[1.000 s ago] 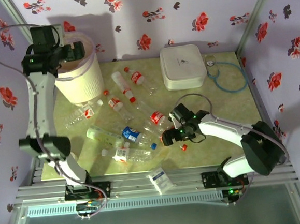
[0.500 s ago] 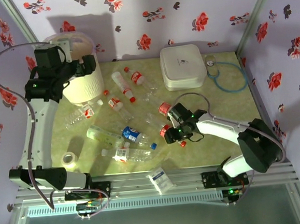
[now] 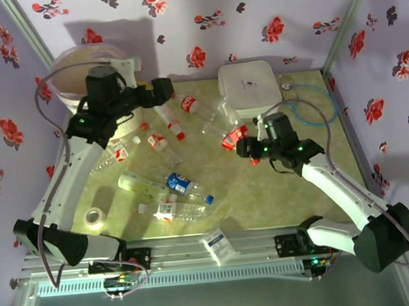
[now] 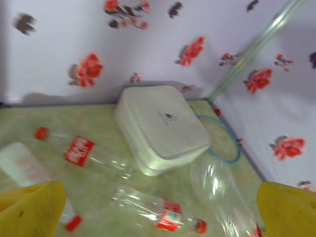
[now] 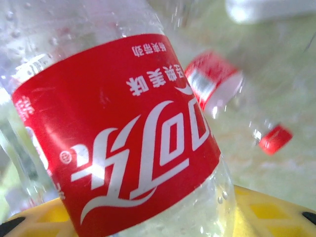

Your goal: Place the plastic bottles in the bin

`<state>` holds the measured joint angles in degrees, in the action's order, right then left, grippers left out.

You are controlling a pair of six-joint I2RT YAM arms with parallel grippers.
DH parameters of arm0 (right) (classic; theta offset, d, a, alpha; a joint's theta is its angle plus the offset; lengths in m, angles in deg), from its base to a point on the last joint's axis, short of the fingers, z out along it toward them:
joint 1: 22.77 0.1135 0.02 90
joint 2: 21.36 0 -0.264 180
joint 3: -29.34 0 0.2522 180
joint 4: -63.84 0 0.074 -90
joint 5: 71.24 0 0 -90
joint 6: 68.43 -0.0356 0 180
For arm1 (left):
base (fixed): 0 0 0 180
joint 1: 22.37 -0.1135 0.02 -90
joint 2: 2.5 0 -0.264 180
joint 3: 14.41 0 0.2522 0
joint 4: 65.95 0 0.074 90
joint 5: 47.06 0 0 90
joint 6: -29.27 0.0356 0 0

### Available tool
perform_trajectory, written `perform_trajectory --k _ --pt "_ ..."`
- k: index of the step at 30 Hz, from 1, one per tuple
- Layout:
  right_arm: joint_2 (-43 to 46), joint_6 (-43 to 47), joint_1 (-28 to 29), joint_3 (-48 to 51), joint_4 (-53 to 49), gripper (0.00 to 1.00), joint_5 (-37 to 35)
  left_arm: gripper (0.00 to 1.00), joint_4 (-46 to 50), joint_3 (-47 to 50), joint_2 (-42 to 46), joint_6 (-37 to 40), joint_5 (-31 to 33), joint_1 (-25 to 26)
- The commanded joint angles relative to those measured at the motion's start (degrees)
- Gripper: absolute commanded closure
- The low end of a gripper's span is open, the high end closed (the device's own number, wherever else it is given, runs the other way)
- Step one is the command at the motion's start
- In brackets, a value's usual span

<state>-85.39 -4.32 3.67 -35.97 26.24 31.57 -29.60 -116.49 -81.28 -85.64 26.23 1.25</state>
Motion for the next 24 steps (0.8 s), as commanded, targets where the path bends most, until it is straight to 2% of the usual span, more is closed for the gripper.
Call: perform_trajectory --k 1,4,7,15,24 --pt "0.66 -6.88 -0.42 1.28 14.17 0.51 2.21 0.0 -11.32 3.69 0.42 -7.43 -2.24 4.44" --pt "0.07 -10.55 -0.41 3.18 23.78 0.51 4.49 0.0 -21.54 8.73 -1.39 -13.97 -2.24 7.89" --pt "-1.38 -11.67 -0.42 3.24 27.05 0.51 5.6 0.0 -29.72 12.06 -4.84 -18.77 -2.32 10.12" --pt "-3.88 -15.82 -0.31 4.12 33.49 0.51 6.92 0.02 -35.83 10.35 -14.7 -22.38 -4.11 15.11" --pt "-8.18 -17.0 0.1 2.99 36.53 0.5 9.44 0.06 -46.04 13.32 -19.19 -27.75 -5.54 17.71"
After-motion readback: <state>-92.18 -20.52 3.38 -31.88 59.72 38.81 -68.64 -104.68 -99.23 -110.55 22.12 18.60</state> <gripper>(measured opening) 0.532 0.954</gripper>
